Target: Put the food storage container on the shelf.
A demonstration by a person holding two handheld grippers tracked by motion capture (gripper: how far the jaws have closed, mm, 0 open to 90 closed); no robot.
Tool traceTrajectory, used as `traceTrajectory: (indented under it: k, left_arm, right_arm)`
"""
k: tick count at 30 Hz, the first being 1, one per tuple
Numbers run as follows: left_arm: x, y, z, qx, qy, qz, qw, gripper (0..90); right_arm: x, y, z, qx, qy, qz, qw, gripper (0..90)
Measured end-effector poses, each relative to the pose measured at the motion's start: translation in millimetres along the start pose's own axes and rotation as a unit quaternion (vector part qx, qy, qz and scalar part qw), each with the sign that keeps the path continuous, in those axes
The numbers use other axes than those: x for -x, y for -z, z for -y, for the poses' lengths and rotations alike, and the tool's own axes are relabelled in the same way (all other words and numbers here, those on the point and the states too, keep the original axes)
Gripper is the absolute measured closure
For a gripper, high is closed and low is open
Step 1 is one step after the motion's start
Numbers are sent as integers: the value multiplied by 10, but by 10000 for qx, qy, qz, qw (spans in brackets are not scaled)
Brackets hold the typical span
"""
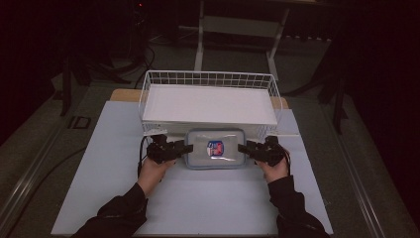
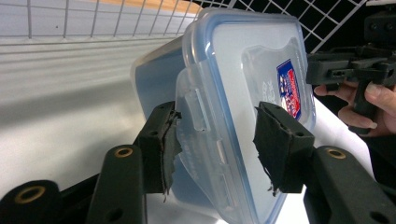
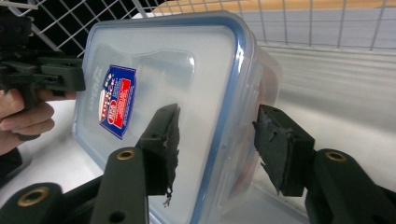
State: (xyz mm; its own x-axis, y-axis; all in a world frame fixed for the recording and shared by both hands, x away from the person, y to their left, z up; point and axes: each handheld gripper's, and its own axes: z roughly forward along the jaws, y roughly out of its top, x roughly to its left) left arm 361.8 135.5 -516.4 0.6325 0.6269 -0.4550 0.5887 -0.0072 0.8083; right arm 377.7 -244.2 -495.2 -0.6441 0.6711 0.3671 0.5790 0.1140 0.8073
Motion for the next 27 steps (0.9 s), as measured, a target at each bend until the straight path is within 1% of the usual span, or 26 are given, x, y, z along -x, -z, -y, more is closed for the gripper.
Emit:
traceTrajectory:
  k: [2, 3, 5, 6, 7, 8, 10, 12, 14, 15, 17, 18, 19, 20, 21, 23, 24, 25, 26, 27]
  left_arm:
    - [0, -20, 6, 63, 36, -27, 10000, 476]
    - [2, -31, 8, 96, 59, -40, 9999, 467]
    - [1, -40, 9, 131, 52, -56, 9999, 449]
    - [8, -52, 13, 276, -41, -209, 9994, 449]
    - [14, -57, 10, 324, -110, -308, 9989, 433]
    - [14, -67, 7, 356, -52, -400, 9985, 428]
    - [-1, -80, -1, 395, -82, -478, 9980, 416]
    - [-1, -93, -18, 435, -200, -561, 9973, 419]
    - [9, -102, -25, 460, -176, -642, 9967, 418]
    - [15, -104, -23, 479, -199, -670, 9964, 417]
    - [26, -101, -11, 497, -176, -631, 9966, 417]
    - [24, -97, -7, 472, -181, -606, 9969, 406]
    - [44, -94, 5, 478, -120, -588, 9971, 388]
    - [57, -82, 13, 489, -156, -560, 9971, 386]
    - [75, -71, 20, 486, -186, -584, 9969, 382]
    - [88, -56, 23, 497, -201, -559, 9970, 365]
    - [122, -27, 29, 468, -299, -507, 9972, 365]
    - [133, -18, 22, 436, -319, -449, 9975, 322]
    - [144, -8, 13, 368, -337, -378, 9980, 321]
    - [167, 2, 11, 331, -349, -393, 9981, 310]
  right_arm:
    - [5, -7, 2, 29, -48, 87, 9999, 450]
    - [9, -12, 4, 60, -95, 129, 9999, 445]
    - [6, -17, 6, 104, -102, 168, 9998, 436]
    - [2, -22, 6, 134, -102, 220, 9996, 429]
    - [-13, -35, 5, 179, -74, 353, 9992, 419]
    - [-23, -48, 4, 181, -34, 430, 9989, 412]
    - [-32, -68, -3, 194, -49, 524, 9984, 411]
    - [-37, -81, -25, 180, -116, 599, 9980, 402]
    - [-55, -90, -34, 177, -140, 690, 9974, 402]
    - [-59, -94, -36, 192, -133, 714, 9972, 402]
    - [-65, -96, -34, 207, -156, 754, 9968, 401]
    - [-64, -94, -29, 233, -97, 765, 9967, 397]
    - [-66, -94, -23, 273, -6, 790, 9965, 392]
    - [-75, -90, -16, 282, -3, 817, 9963, 386]
    - [-81, -84, -6, 301, -5, 816, 9962, 378]
    - [-87, -78, 6, 340, 5, 829, 9960, 375]
    - [-95, -71, 15, 356, 13, 843, 9958, 374]
    - [-124, -53, 24, 337, 38, 821, 9960, 370]
    - [-139, -42, 25, 321, 92, 836, 9959, 366]
    - [-159, -26, 24, 322, 116, 821, 9960, 366]
